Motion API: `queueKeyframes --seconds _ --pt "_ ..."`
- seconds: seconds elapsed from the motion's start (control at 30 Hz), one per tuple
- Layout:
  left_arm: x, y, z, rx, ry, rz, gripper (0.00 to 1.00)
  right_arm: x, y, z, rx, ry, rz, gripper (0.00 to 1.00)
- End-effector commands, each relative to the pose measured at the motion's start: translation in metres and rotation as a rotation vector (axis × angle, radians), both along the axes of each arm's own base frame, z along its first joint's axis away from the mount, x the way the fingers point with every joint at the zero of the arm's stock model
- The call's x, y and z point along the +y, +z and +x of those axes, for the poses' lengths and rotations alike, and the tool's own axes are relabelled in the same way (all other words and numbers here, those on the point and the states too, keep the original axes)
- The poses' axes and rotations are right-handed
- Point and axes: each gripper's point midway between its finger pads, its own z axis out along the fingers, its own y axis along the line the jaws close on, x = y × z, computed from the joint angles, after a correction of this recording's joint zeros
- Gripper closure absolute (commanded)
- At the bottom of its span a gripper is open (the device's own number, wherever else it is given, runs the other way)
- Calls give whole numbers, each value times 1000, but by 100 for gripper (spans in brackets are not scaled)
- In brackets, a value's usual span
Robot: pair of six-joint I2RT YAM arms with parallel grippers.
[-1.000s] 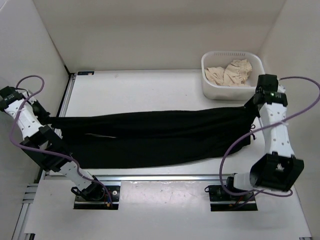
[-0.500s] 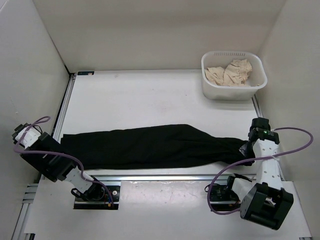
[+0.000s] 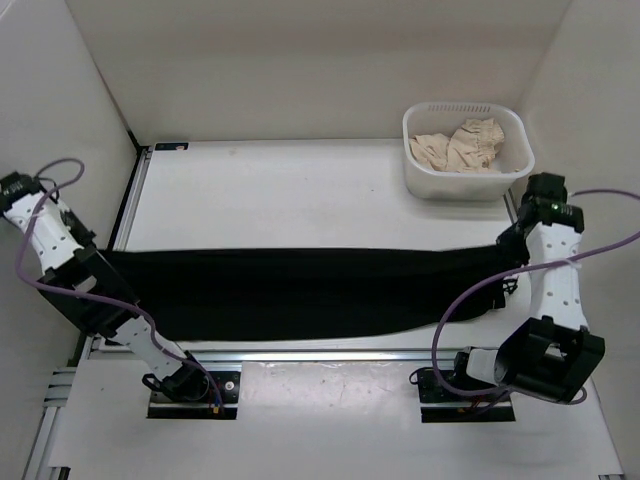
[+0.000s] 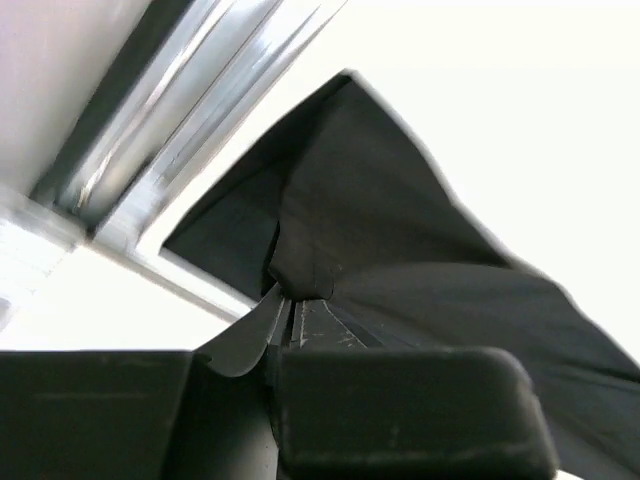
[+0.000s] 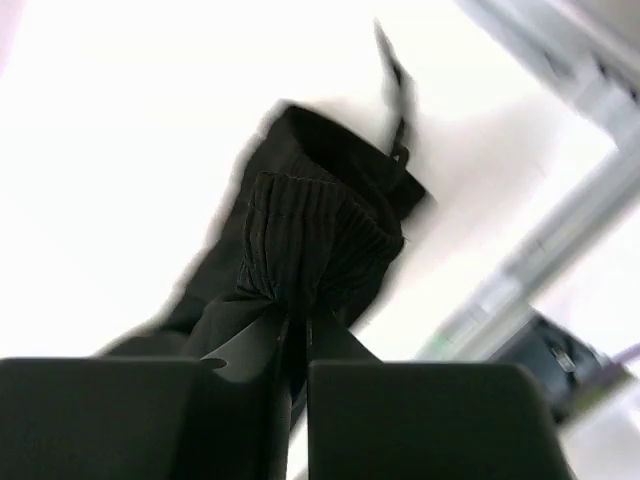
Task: Fold and stack the trousers
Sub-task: Fold the trousers
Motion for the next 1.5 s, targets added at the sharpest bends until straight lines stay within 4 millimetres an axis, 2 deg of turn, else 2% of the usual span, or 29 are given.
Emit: queueKeyframes --seconds 0.0,0.03,0.07,0.1,0.13,0.2,0.23,0.27,0.3,0.33,0.37,0.47,0.57,0.6,0.73,0.8,0.9,0.93,0.97,1.0,1.03,1.1,1.17,1.27,1.3,1.37,1.4,1.43,1.47 --pt "17 57 46 -191 -43 91 86 -18 47 36 -124 18 -78 100" --pt "23 72 55 -233 -47 122 86 -18 53 37 -132 18 -80 100" --pt "25 73 56 -240 -48 128 86 -18 58 39 -143 17 -83 100" --pt "25 89 56 -279 -50 169 86 -19 60 35 -144 13 -92 100" --pt "19 78 51 -265 -49 155 86 -18 61 30 -151 13 -94 100" --pt "17 82 43 -291 -44 209 86 -13 45 14 -118 14 -84 100" --pt "12 55 26 -213 -26 192 86 -11 37 7 -100 14 -79 100" --pt "10 45 17 -183 -16 200 86 -7 18 -6 -49 15 -64 100" --pt "14 40 6 -170 11 225 86 -5 13 -13 -47 7 -60 100" --pt "8 15 -14 -99 34 194 86 -3 6 -19 -31 8 -55 100" --pt "7 7 -25 -78 54 176 86 -2 -7 -32 16 5 -52 100" --pt "13 -19 -66 18 150 171 86 -2 -20 -53 80 -6 -69 100" --pt "16 -42 -93 84 211 161 86 -1 -38 -71 137 -12 -78 100" --pt "14 -47 -94 89 211 155 86 1 -48 -79 171 -10 -68 100" --pt "2 -75 -117 182 225 131 86 -3 -67 -88 235 -30 -50 100" --pt "0 -82 -122 208 225 124 86 -5 -67 -87 228 -32 -53 100" --pt "1 -89 -126 241 227 125 86 -8 -69 -89 259 -25 -67 100" --pt "-2 -91 -128 248 226 117 86 -8 -70 -89 259 -25 -67 94" --pt "-3 -94 -129 255 224 109 81 -11 -71 -91 278 -29 -80 80" --pt "-4 -95 -132 268 224 108 69 -13 -70 -89 284 -31 -87 41" --pt "-4 -95 -132 268 224 108 54 -14 -69 -93 305 -24 -94 27" --pt "-4 -93 -131 261 226 116 47 -23 -57 -93 310 -38 -143 16" --pt "3 -81 -125 220 231 149 45 -24 -46 -88 277 -33 -164 15" --pt "7 -56 -107 147 209 180 34 -20 -21 -62 186 31 -207 15" --pt "6 -48 -101 121 196 182 33 -10 -8 -46 139 108 -227 16" --pt "-4 -32 -74 37 124 192 33 7 3 -28 85 204 -244 22" --pt "-14 -31 -68 25 89 180 33 27 4 -18 59 291 -255 22" --pt "-20 -31 -60 22 53 181 33 39 2 -10 35 298 -242 28" --pt "-41 -41 -53 54 -26 157 33 53 -12 -7 64 333 -211 32"
